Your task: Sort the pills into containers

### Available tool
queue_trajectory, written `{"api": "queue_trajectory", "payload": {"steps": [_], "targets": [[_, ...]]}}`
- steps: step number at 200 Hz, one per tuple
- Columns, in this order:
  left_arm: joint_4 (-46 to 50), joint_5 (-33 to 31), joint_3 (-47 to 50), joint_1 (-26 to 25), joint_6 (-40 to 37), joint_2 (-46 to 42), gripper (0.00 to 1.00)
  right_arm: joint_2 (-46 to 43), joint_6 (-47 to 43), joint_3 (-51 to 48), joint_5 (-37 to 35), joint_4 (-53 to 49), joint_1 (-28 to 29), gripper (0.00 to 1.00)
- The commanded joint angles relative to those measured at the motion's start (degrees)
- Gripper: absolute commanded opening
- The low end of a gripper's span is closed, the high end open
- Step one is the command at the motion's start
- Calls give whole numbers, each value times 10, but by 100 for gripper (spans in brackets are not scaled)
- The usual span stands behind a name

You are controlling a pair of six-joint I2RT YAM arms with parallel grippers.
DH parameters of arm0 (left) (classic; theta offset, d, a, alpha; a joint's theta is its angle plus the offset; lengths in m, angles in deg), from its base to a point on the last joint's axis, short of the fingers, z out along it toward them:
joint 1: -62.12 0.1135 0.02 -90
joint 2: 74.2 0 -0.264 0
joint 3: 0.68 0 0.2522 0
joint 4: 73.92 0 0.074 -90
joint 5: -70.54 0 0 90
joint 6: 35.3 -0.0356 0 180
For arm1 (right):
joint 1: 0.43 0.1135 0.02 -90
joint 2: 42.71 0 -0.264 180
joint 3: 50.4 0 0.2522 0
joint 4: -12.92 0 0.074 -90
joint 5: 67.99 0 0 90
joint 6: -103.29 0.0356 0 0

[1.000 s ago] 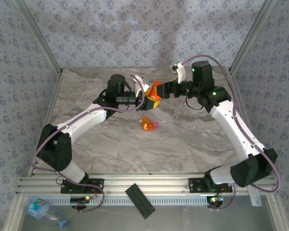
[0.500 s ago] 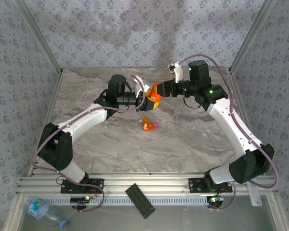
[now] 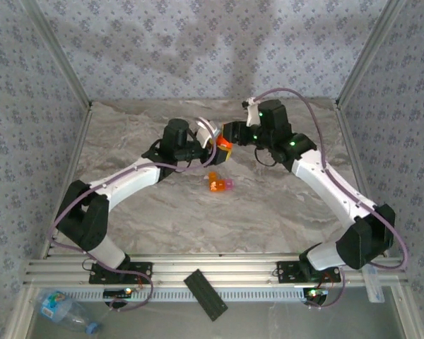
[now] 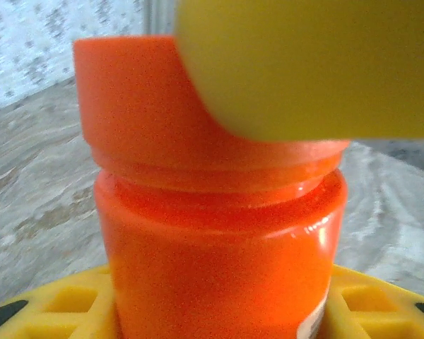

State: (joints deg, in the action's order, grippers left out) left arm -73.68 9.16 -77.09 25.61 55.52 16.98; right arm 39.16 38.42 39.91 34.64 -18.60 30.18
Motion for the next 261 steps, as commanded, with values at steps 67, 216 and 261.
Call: {"api": "queue_trajectory", "payload": {"steps": [67, 216, 261], "targets": [[-147, -111, 4, -42, 8, -12, 0, 37, 61, 19, -17, -2, 40, 53], [-58, 163, -27, 39, 21, -33, 0, -80, -121, 35, 224, -38, -120, 98], [-19, 207, -51, 36, 16, -20, 0, -36, -138, 78, 251, -62, -98, 95]]}}
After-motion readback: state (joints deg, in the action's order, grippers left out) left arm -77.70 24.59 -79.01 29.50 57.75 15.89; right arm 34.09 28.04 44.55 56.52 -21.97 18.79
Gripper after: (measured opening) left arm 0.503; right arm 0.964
